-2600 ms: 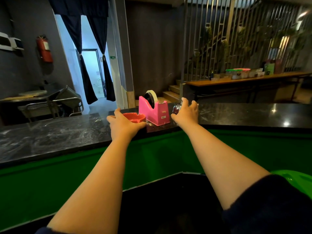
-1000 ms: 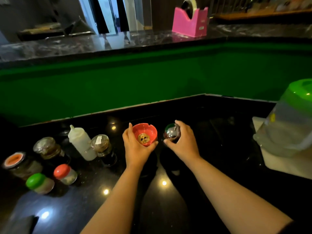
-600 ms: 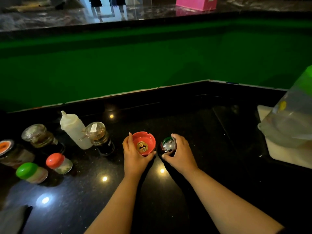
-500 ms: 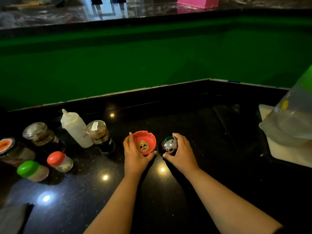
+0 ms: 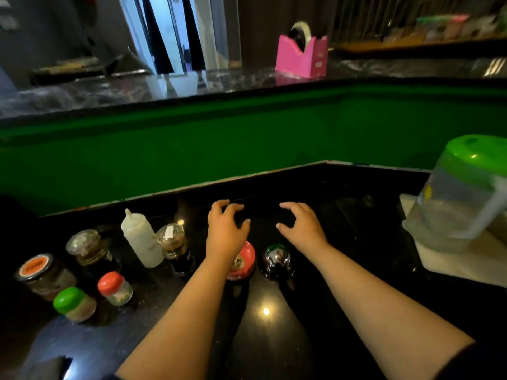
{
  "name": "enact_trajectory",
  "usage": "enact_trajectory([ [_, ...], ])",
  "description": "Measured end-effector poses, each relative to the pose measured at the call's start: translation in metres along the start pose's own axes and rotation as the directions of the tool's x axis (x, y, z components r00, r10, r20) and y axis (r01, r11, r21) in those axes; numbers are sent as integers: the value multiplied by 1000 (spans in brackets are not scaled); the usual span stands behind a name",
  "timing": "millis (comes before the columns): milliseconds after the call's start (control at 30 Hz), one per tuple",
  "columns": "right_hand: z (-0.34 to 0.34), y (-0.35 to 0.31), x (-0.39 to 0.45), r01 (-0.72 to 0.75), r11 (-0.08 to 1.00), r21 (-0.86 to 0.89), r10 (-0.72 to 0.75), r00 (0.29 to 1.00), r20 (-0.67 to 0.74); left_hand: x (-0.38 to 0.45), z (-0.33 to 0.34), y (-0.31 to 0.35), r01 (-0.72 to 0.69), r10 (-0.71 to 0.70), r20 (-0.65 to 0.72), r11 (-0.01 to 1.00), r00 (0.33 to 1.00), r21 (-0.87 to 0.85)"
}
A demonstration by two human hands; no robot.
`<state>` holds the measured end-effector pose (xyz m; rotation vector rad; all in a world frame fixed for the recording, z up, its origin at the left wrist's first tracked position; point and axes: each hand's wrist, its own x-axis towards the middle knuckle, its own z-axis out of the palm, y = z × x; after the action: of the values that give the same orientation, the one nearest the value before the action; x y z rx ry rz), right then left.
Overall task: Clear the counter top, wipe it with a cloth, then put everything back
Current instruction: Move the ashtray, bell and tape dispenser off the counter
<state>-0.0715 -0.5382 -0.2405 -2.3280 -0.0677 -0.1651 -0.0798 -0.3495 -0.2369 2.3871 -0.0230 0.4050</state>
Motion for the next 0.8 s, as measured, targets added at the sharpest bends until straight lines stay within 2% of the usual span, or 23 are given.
enact_trajectory([
  [67, -25, -23, 26, 65, 998, -12, -65, 995, -69, 27, -17, 32, -117, 118, -66, 993, 991, 16],
  [167, -64, -61, 69, 131, 991, -36, -135, 979, -153, 72, -40, 76, -283, 292, -158, 956, 943, 81],
  [333, -121, -109, 141, 231, 970, -79, -244, 925, -293, 150, -67, 130, -381, 411, -200, 908, 889, 172],
  [567, -174, -127, 239, 108, 981, -161, -166, 894, -416, 256, -56, 149, -311, 348, -14, 855, 937, 415],
  [700, -177, -116, 279, 33, 992, -121, -85, 888, -452, 286, -33, 152, -270, 270, 72, 828, 960, 492],
  [800, -171, -107, 298, 44, 992, -116, -93, 882, -463, 293, -21, 154, -240, 220, 102, 814, 970, 530],
])
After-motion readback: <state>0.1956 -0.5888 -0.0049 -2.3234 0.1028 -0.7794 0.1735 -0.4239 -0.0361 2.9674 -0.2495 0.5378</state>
